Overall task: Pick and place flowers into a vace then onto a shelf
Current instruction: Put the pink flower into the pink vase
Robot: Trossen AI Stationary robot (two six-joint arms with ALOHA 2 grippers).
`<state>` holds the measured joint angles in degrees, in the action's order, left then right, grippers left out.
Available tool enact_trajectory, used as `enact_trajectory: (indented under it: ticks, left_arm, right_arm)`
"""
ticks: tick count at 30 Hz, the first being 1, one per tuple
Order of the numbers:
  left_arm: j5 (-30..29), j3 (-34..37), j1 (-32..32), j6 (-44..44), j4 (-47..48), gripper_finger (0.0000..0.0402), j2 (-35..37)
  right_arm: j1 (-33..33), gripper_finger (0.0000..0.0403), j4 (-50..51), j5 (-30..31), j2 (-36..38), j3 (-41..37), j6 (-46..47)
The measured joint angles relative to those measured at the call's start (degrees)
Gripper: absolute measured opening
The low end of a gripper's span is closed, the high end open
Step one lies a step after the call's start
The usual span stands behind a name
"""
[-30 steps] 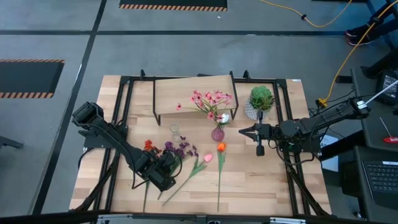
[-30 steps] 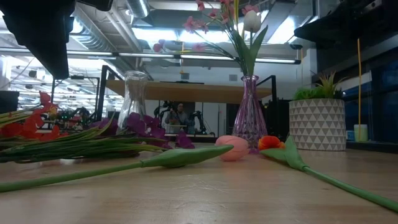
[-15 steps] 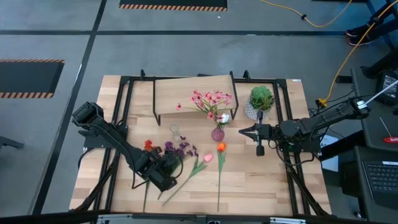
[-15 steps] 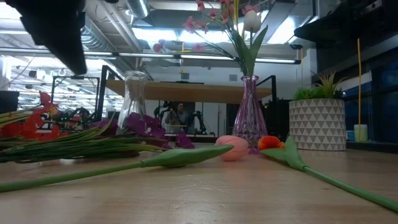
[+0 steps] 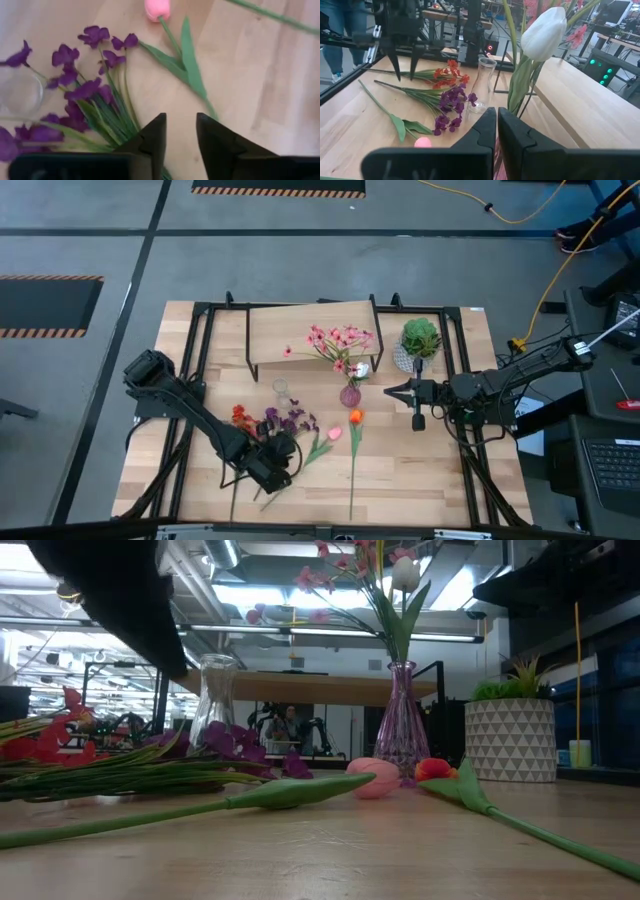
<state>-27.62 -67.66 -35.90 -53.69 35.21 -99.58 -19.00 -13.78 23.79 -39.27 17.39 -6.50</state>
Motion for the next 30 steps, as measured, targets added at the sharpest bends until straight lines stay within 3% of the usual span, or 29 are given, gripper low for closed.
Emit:
enact_trajectory:
  ticks: [6,12,30]
  left_arm:
    - [-4.4,0.0,0.0,2.3,-3.8,0.016,-5.5]
    - [0.0,0.0,0.1,2.0,-9.7,0.0194,-9.5]
    - [4.6,0.0,0.2,0.3,-16.6,0.0193,-12.8]
  right_arm:
    - [0.0,0.0022,0.3,0.0,0.0,0.0,0.1]
    - [0.0,0.0022,0.4,0.0,0.0,0.0,0.2]
    - [0.0,0.0022,0.5,0.0,0.0,0.0,0.1]
